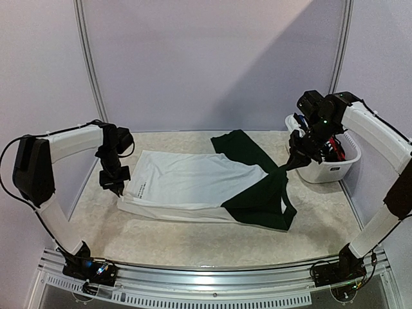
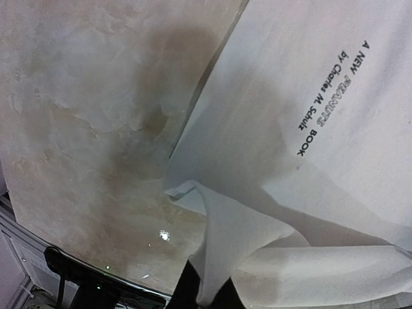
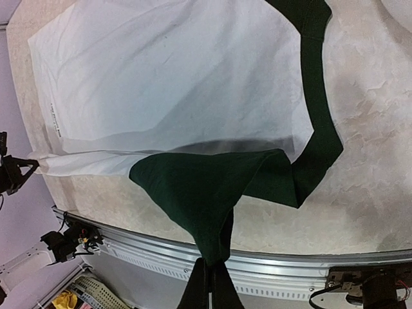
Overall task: Fold and stack the mixed laundry pile
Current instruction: Fold the flattened T-shirt.
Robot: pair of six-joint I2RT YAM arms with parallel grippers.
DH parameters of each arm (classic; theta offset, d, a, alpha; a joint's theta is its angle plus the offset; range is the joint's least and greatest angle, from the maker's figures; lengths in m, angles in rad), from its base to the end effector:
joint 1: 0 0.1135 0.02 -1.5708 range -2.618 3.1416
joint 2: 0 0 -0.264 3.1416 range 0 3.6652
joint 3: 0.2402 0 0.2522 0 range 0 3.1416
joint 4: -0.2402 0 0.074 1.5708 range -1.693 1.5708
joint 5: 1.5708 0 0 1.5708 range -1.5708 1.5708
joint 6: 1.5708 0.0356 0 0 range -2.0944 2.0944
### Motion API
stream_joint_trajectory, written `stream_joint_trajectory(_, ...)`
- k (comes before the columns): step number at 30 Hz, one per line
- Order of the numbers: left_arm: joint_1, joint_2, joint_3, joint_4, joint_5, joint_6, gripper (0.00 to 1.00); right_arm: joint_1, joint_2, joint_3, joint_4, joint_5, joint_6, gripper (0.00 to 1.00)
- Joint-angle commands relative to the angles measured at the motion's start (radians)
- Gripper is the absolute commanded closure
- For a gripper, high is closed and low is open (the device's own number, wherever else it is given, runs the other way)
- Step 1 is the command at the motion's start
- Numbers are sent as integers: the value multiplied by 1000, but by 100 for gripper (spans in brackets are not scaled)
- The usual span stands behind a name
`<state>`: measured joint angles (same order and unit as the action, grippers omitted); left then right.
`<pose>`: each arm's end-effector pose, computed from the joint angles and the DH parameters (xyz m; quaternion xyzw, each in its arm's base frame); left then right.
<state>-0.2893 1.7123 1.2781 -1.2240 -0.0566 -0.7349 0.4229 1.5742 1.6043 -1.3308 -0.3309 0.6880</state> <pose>0.2834 -0.0823 0.2171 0.2194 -0.9742 -0.0460 0.0242 0.2621 0.1307 0.3411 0.1072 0.9717 0.2087 0.0268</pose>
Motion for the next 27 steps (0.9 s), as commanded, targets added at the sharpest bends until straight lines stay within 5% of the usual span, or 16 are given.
stream_joint_trajectory(1, 19, 36, 21, 35, 0, 4, 100, -18, 50, 48, -45, 56, -50, 100)
stream_joint_trajectory(16, 38, 155, 91, 114, 24, 5, 100, -46, 265, 288, -93, 211, -135, 100)
stream_joint_trajectory(27, 40, 179, 98, 124, 14, 11, 100, -46, 317, 267, -78, 241, -179, 100)
